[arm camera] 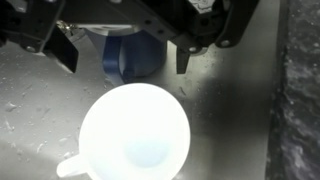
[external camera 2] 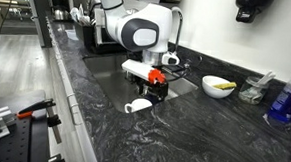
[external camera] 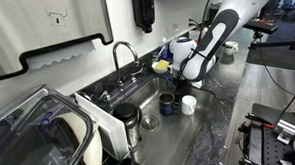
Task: Put the black cup slightly over the drain
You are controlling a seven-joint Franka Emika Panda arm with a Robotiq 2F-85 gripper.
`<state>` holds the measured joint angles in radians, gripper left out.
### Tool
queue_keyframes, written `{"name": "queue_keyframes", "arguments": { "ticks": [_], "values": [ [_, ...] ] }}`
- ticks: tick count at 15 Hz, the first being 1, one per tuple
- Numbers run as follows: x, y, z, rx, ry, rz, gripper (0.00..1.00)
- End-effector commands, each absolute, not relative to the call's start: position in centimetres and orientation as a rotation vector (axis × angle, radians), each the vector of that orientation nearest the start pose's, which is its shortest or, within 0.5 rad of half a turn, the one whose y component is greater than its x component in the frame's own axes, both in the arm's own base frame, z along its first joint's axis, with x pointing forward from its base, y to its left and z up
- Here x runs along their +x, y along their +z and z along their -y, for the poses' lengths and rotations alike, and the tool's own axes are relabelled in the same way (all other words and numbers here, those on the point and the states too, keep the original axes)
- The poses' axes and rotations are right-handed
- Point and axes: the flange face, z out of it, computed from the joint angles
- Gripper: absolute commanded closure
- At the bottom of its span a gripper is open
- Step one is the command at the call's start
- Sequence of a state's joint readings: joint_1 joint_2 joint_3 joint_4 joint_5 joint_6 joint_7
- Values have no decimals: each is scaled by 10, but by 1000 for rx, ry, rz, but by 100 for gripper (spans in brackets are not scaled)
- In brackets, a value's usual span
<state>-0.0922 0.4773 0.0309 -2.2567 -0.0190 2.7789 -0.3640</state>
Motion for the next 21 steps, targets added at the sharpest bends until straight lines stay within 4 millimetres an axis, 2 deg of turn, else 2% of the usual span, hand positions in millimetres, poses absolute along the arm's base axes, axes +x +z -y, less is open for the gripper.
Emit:
{"name": "queue_keyframes", "arguments": {
  "ticks": [1, 3, 12, 13, 15, 21],
  "values": [
    [534, 155, 33, -3145, -91, 391, 25],
    [534, 153, 30, -3143, -92, 357, 34],
    [526, 148, 10, -3124, -211, 378, 97],
    [526, 149, 9, -3123, -228, 380, 100],
    [526, 149, 9, -3123, -246, 376, 96],
    [532, 141, 1, -3101, -240, 392, 96]
  ]
}}
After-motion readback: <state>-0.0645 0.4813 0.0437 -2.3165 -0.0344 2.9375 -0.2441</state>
